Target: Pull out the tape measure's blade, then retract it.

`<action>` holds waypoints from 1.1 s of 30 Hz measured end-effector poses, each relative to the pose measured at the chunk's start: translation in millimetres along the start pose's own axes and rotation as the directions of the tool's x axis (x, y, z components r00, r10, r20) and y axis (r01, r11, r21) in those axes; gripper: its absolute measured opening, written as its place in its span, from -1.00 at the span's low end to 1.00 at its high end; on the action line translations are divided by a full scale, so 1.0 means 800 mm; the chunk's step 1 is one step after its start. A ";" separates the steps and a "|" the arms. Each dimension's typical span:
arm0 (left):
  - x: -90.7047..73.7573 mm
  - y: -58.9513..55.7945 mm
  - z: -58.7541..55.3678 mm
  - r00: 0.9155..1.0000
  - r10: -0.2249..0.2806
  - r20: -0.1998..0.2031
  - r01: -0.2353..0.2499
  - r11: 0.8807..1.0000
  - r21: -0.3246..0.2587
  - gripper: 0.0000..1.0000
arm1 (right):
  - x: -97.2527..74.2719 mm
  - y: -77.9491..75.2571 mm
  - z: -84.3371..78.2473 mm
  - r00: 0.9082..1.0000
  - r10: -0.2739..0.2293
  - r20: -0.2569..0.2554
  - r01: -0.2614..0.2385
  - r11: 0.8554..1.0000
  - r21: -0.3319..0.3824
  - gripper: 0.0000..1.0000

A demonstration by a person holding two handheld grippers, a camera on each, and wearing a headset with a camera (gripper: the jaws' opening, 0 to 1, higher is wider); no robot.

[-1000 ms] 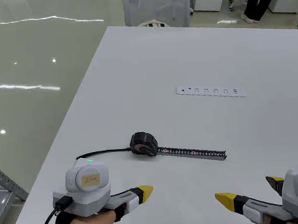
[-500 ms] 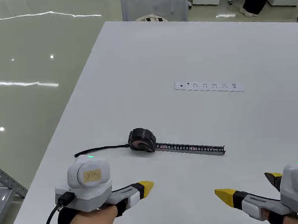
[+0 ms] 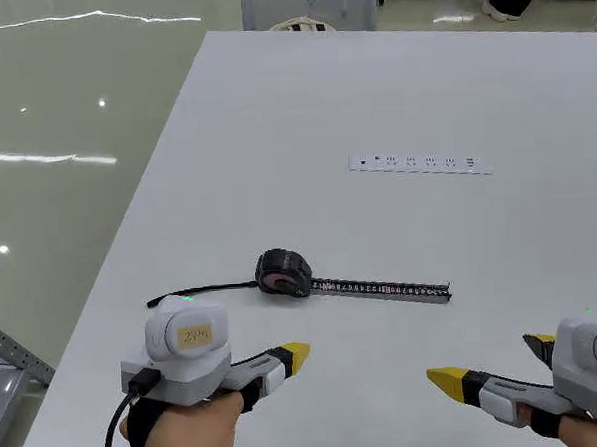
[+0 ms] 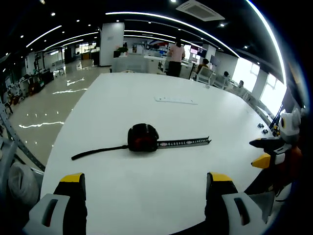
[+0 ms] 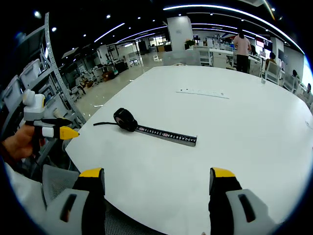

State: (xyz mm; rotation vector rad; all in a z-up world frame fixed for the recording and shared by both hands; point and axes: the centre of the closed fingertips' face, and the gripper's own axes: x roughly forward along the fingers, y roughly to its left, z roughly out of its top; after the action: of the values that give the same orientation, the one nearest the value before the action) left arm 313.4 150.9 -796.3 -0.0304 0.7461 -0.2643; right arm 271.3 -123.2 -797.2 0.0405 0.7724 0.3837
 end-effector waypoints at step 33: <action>0.065 -0.015 0.005 0.999 0.003 -0.038 -0.003 1.000 -0.014 0.97 | 0.049 -0.026 -0.001 0.997 0.027 -0.072 -0.030 0.999 -0.039 0.75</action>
State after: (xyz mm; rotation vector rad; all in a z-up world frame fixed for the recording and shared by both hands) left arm 349.9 125.9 -827.0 -0.0373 0.7858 -0.2573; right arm 302.8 -128.6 -828.0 -0.0001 0.8351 0.4301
